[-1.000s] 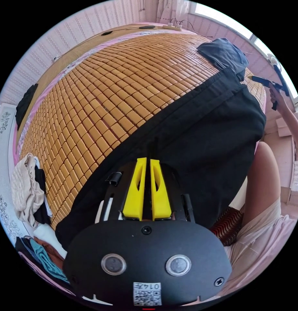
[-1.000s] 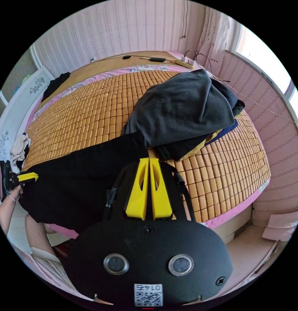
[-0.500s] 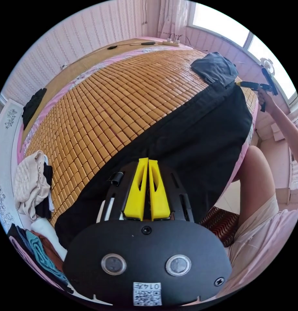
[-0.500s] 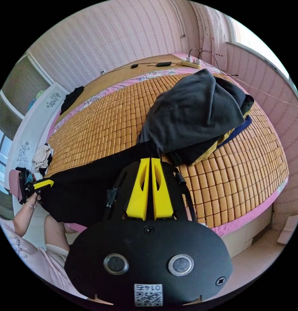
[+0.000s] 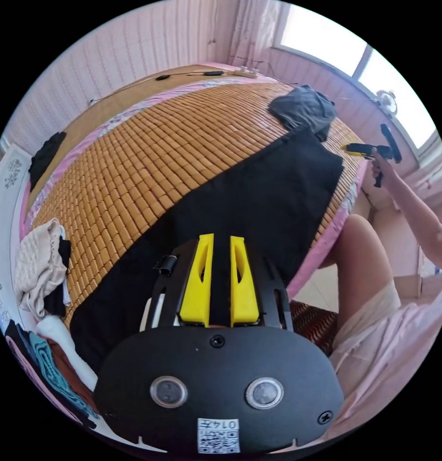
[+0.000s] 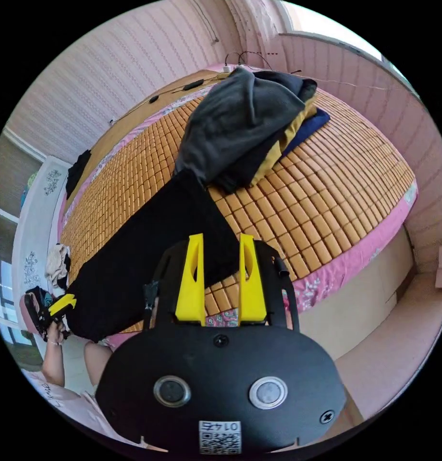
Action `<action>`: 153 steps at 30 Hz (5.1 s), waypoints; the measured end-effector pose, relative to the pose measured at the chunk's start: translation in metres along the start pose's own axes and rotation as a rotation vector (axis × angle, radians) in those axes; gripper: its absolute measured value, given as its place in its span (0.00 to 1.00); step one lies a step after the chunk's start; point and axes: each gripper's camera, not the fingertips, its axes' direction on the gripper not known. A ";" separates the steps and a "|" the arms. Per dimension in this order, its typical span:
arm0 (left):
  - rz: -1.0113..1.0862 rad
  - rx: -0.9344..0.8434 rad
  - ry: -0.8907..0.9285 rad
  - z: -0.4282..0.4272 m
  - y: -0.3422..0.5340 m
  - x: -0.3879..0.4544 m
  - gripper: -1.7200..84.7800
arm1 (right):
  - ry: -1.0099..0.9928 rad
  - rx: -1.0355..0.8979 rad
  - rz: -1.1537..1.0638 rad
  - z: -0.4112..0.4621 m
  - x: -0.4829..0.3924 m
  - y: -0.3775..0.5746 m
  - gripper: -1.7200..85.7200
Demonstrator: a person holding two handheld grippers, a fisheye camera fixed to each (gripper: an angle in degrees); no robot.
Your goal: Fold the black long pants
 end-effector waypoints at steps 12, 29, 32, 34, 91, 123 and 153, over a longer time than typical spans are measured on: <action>0.024 -0.216 0.058 0.066 0.045 0.044 0.07 | -0.162 0.009 0.150 0.049 -0.026 0.029 0.04; 0.074 -0.182 0.141 0.047 0.111 0.083 0.07 | 0.234 -0.002 -0.106 0.027 -0.125 0.114 0.02; 0.063 -0.134 0.103 0.036 0.125 0.084 0.07 | 0.257 -0.117 -0.373 0.056 -0.212 0.132 0.02; 0.054 -0.110 0.071 0.030 0.135 0.085 0.07 | 0.239 -0.185 -0.597 0.086 -0.290 0.150 0.02; 0.063 -0.007 0.154 -0.008 0.221 0.026 0.01 | 0.211 -0.020 -0.595 0.117 -0.299 0.102 0.02; -0.530 -0.043 -0.024 -0.115 0.289 -0.131 0.01 | -0.494 0.393 0.163 -0.069 0.112 0.082 0.02; -0.602 0.224 0.280 -0.222 0.369 -0.111 0.01 | -0.565 -0.409 -0.989 0.077 -0.353 0.261 0.05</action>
